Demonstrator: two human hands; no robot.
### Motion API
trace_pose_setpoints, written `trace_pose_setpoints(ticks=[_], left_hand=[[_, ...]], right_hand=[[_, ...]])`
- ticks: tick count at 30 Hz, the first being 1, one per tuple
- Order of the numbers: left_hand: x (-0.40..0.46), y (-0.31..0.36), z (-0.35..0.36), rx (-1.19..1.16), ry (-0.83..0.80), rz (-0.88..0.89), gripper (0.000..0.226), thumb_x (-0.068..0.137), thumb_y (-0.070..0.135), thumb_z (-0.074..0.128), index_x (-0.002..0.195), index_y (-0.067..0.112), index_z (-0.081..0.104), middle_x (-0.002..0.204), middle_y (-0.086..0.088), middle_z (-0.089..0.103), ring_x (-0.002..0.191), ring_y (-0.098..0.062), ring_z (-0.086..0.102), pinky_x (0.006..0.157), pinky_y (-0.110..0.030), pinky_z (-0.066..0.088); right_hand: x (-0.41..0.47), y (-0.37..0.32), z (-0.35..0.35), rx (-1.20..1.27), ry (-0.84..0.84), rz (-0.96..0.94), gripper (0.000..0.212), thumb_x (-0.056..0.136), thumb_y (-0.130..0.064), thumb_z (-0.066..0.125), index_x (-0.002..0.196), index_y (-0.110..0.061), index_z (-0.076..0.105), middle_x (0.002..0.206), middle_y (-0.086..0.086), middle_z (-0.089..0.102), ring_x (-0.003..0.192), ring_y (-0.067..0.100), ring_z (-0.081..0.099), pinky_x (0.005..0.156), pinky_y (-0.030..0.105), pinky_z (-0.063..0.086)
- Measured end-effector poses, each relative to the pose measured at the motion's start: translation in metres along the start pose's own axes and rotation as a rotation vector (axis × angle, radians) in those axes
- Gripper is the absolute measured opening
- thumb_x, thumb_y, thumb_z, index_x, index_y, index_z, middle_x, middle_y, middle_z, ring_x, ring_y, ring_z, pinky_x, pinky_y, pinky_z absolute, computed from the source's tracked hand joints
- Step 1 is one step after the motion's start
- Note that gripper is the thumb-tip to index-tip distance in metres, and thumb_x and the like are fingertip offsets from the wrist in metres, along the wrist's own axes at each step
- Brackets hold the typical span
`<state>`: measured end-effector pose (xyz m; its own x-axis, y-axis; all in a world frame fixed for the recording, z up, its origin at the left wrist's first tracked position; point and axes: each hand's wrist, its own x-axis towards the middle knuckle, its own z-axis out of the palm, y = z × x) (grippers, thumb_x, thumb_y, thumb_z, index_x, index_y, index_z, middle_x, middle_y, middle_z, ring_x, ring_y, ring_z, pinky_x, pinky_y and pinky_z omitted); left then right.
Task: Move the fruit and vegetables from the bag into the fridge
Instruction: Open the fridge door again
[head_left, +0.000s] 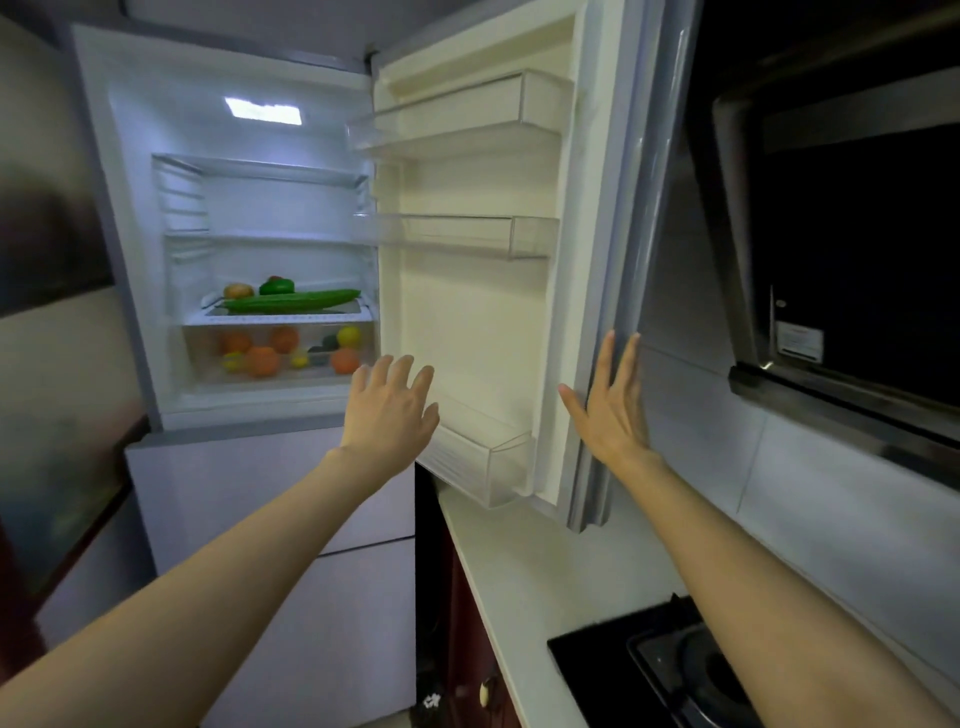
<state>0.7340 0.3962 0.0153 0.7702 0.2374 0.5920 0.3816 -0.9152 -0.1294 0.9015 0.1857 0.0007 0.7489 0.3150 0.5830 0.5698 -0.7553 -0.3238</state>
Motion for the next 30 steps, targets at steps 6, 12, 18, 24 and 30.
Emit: trace_pose_setpoints(ticks=[6, 12, 18, 24, 30], left_hand=[[0.006, -0.005, 0.005, 0.039, -0.025, 0.022, 0.048, 0.096, 0.040, 0.036, 0.139, 0.019, 0.034, 0.144, -0.007, 0.037, 0.131, -0.028, 0.031, 0.105, -0.044, 0.028], [0.014, -0.008, 0.008, 0.052, -0.038, 0.036, 0.046, 0.095, 0.039, 0.038, 0.136, 0.018, 0.037, 0.140, -0.007, 0.039, 0.129, -0.029, 0.033, 0.105, -0.044, 0.029], [0.000, -0.019, 0.019, 0.020, -0.044, 0.020, 0.046, 0.096, 0.038, 0.037, 0.137, 0.018, 0.037, 0.143, -0.008, 0.037, 0.130, -0.029, 0.031, 0.107, -0.044, 0.025], [-0.042, -0.063, 0.033, 0.031, -0.138, -0.090, 0.047, 0.094, 0.038, 0.040, 0.136, 0.016, 0.039, 0.142, -0.012, 0.039, 0.131, -0.033, 0.032, 0.107, -0.048, 0.027], [-0.080, -0.105, 0.026, 0.081, -0.154, -0.193, 0.048, 0.093, 0.037, 0.046, 0.135, 0.015, 0.043, 0.141, -0.014, 0.042, 0.129, -0.035, 0.036, 0.102, -0.049, 0.031]], right_hand=[[0.003, 0.006, 0.003, 0.065, 0.015, -0.045, 0.083, 0.094, -0.050, 0.039, 0.147, -0.019, -0.017, 0.154, 0.009, -0.027, 0.141, 0.043, -0.013, 0.114, 0.060, 0.013], [0.003, 0.003, 0.008, 0.038, 0.101, -0.100, 0.083, 0.094, -0.047, 0.043, 0.148, -0.009, -0.007, 0.155, 0.020, -0.014, 0.142, 0.043, 0.001, 0.116, 0.054, 0.013], [-0.012, -0.006, 0.018, -0.056, 0.160, -0.158, 0.078, 0.096, -0.043, 0.039, 0.150, -0.008, -0.005, 0.156, 0.022, -0.008, 0.141, 0.045, 0.010, 0.113, 0.056, 0.021], [-0.047, -0.037, 0.031, -0.067, 0.237, -0.247, 0.071, 0.096, -0.039, 0.038, 0.151, -0.011, 0.004, 0.157, 0.020, -0.002, 0.138, 0.050, 0.013, 0.109, 0.057, 0.024], [-0.081, -0.090, 0.045, -0.003, 0.323, -0.416, 0.066, 0.095, -0.028, 0.046, 0.149, -0.006, 0.016, 0.155, 0.023, 0.004, 0.139, 0.050, 0.011, 0.111, 0.051, 0.015]])
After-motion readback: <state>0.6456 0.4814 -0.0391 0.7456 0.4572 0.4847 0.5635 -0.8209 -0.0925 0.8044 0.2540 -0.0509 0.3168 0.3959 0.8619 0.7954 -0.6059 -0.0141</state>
